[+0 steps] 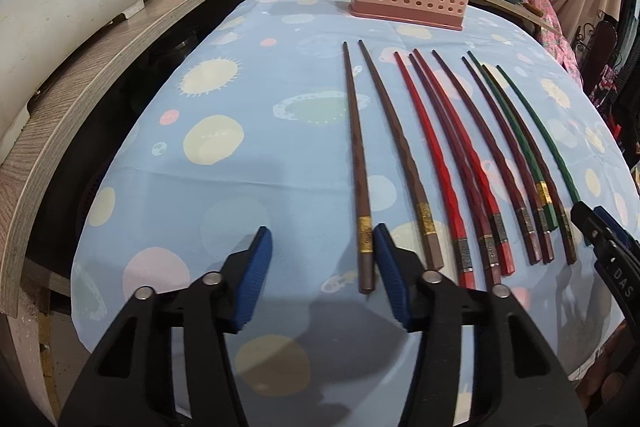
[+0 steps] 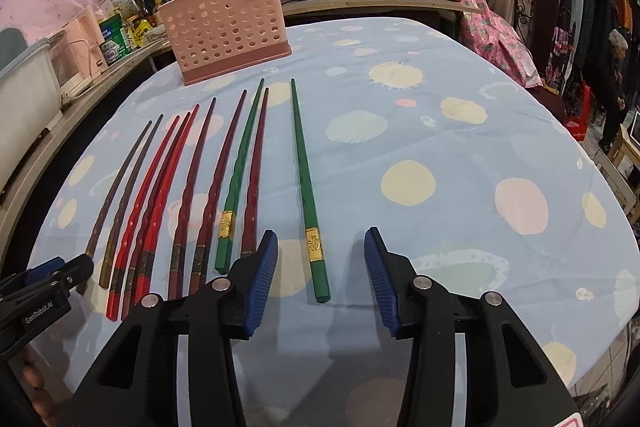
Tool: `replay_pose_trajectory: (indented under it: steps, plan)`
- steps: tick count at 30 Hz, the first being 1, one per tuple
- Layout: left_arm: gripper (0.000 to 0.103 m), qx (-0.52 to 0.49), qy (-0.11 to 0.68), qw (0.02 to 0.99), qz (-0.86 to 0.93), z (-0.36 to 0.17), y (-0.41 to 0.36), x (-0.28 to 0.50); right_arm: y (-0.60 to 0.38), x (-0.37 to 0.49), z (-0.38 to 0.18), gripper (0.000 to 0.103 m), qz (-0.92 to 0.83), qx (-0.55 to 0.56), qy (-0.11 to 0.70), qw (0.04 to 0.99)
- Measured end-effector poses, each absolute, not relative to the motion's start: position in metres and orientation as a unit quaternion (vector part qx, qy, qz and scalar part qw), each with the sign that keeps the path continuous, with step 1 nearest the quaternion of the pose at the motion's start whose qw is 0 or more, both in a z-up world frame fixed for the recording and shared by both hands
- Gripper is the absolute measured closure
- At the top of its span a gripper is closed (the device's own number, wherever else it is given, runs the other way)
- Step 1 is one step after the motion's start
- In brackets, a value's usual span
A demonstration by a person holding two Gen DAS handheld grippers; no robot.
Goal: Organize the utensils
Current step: 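Grasp a dark brown chopstick with the left tool while the right tool grasps a green chopstick, then lift both held chopsticks and carry them over the pink basket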
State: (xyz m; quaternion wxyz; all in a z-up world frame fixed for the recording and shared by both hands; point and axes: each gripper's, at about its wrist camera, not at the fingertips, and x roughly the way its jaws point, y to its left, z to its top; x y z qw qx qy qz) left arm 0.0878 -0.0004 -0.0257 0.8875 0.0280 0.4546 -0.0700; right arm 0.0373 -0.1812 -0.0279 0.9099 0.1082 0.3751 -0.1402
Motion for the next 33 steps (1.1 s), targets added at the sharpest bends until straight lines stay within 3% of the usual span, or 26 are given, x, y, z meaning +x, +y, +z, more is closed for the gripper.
replay_pose_trajectory:
  steps: [4, 6, 9, 19, 33]
  plan:
    - [0.080, 0.024, 0.457, 0.885, -0.084, -0.024, -0.002, 0.087, -0.180, 0.038, -0.028, 0.088, -0.129, 0.105, 0.381, 0.910]
    - [0.088, 0.016, 0.461, 0.882, -0.094, -0.023, -0.001, 0.087, -0.179, 0.038, -0.028, 0.094, -0.120, 0.104, 0.382, 0.910]
    - [0.095, 0.001, 0.468, 0.878, -0.100, -0.022, 0.004, 0.088, -0.178, 0.035, -0.027, 0.095, -0.110, 0.107, 0.384, 0.911]
    - [0.096, -0.017, 0.461, 0.881, -0.106, -0.003, 0.023, 0.071, -0.178, 0.010, 0.012, 0.095, -0.103, 0.112, 0.347, 0.925]
    - [0.096, -0.032, 0.369, 0.922, -0.110, 0.105, 0.033, 0.083, -0.202, 0.002, 0.127, 0.096, -0.107, 0.105, 0.235, 0.960]
